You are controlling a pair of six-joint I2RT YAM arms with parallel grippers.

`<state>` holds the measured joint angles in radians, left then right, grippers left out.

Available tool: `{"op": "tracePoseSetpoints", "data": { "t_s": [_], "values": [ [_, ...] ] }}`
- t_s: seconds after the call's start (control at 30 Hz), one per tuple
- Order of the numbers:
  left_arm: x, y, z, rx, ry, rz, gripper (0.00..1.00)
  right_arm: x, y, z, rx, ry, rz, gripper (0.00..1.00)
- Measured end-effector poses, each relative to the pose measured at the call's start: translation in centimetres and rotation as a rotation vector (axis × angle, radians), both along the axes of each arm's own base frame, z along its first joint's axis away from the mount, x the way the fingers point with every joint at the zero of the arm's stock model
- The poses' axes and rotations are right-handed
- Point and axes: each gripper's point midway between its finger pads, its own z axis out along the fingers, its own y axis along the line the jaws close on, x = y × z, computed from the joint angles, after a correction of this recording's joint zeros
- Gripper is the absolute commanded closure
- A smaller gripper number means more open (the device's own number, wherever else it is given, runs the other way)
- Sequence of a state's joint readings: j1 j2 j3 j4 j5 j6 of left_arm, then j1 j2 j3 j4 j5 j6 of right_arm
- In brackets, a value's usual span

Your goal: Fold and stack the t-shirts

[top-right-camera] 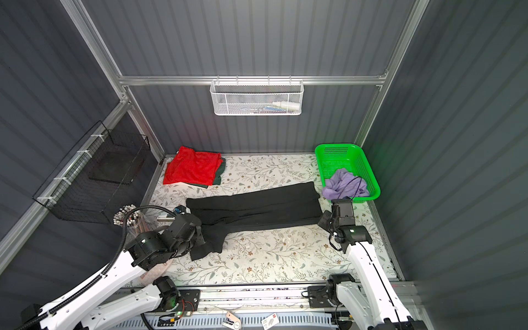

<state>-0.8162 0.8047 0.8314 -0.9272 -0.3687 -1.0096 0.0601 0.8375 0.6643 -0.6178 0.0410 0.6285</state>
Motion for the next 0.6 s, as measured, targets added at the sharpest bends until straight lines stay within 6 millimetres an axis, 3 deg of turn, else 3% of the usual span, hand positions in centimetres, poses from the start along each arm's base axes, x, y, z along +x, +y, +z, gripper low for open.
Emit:
{"op": "tracePoseSetpoints", "data": {
  "t_s": [0.37, 0.6],
  "values": [
    [-1.0, 0.9, -0.7, 0.028, 0.034, -0.005, 1.0, -1.3, 0.3, 0.6, 0.016, -0.011, 0.011, 1.0],
    [-1.5, 0.7, -3.1, 0.062, 0.102, -0.02, 1.0, -0.6, 0.7, -1.3, 0.017, 0.086, 0.032, 1.0]
  ]
}}
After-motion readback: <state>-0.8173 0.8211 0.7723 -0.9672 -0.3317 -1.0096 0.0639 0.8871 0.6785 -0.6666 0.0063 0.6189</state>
